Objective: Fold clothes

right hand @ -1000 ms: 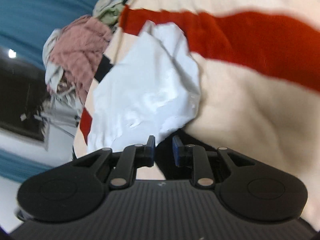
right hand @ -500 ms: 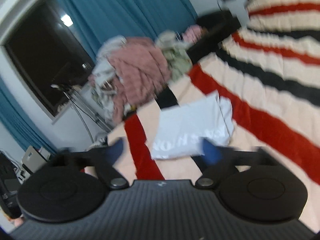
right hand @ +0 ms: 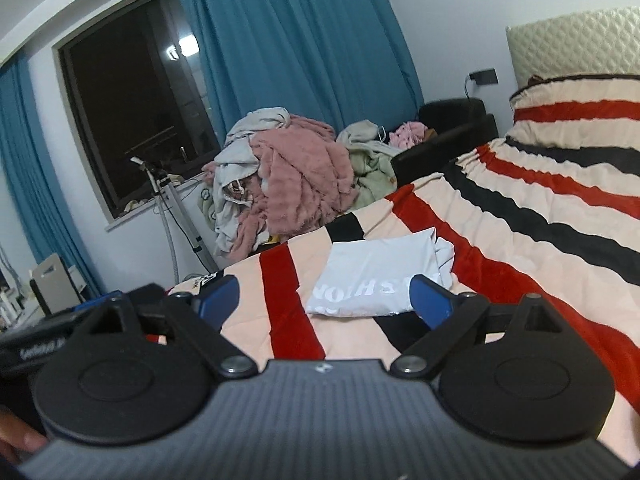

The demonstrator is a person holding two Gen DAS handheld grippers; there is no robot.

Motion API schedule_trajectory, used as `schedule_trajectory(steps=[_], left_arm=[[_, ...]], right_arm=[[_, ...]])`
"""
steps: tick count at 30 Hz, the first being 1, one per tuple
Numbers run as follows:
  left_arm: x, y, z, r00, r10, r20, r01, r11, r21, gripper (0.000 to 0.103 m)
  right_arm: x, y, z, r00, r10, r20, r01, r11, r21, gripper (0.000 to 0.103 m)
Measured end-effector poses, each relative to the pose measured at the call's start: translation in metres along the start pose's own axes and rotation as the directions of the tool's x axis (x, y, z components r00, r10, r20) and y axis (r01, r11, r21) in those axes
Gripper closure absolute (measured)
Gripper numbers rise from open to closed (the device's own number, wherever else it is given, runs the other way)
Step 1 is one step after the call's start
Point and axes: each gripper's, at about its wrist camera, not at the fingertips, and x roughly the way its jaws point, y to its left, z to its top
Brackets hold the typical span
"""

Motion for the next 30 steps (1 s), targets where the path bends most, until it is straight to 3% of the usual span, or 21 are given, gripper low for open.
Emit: schedule_trajectory(steps=[4,9,18,30], left_arm=[[-0.010,0.005,-0.015,1.000,0.022,0.020,-0.022,1.000,0.011,0.000],[-0.009,0.018,-0.032,0.998,0.056,0.021,-0.056,0.998,0.019,0.000],[-0.012,0.050,-0.053,0.988,0.150,0.025,-0.149,0.988,-0.042,0.000],[-0.018,0.055,-0.078,0.988,0.151,-0.029,-0.151,0.988,0.009,0.000]], right_arm=[[-0.006,0.005,-0.021,0.999,-0.013,0.044,0.015,0.999,-0.046,0.010],[0.003,0.008,-0.043,0.999,-0.024,0.041,0.026,0.998,-0.063,0.010],[0.021,0.023,-0.068,0.997,-0.060,0.055,0.068,0.987,-0.145,0.010],[0.030,0.030,-0.082,0.992,-0.096,0.079,0.109,0.977,-0.182,0.010]])
